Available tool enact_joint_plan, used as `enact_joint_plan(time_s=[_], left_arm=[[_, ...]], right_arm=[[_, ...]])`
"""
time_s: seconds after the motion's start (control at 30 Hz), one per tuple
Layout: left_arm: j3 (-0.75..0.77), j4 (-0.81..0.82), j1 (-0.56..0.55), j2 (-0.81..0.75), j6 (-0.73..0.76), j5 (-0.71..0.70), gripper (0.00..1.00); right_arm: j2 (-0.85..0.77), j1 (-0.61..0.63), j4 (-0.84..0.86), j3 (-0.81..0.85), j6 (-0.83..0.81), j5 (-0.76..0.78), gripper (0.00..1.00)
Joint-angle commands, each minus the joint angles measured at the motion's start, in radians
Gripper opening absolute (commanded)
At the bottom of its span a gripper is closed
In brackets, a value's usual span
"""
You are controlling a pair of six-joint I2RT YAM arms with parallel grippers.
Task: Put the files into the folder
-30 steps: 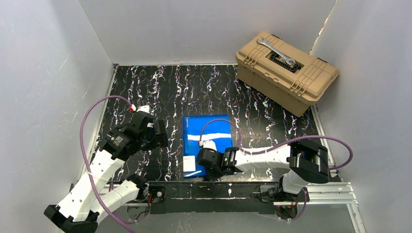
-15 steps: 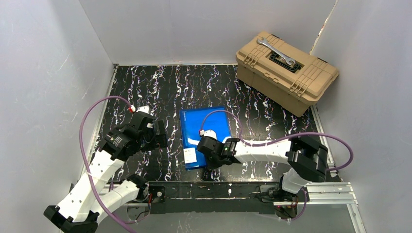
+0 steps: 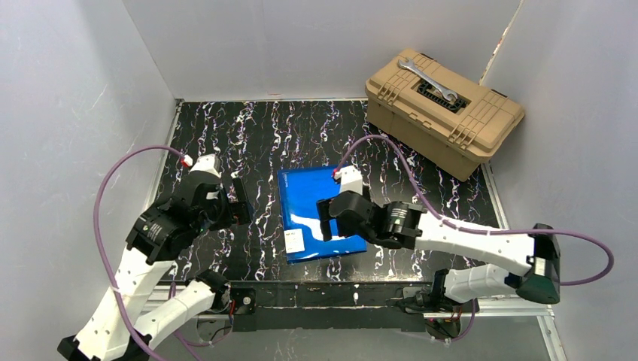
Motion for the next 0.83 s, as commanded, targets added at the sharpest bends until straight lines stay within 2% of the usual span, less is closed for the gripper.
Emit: enact_joint_plan(time_s=[0.0, 0.3, 0.63, 0.8], left_arm=[[0.072, -0.041, 0.003, -0.027, 0.043, -0.029, 0.98], [0.112, 0.002, 0.004, -0.126, 0.100, 0.002, 0.98], [0.086, 0.048, 0.004, -0.206, 0.097, 0.015, 0.98], [0.071, 0.053, 0.003, -0.207, 0.093, 0.005, 0.98]], right_arm=[[-0.079, 0.001, -0.099, 0.046, -0.021, 0.217, 0.99], [-0.213, 0.001, -0.208, 0.032, 0.012, 0.410, 0.99], [-0.394, 0.000, -0.174, -0.048, 0.020, 0.454, 0.99], [-0.378, 0.000, -0.201, -0.036, 0.003, 0.448, 0.99]])
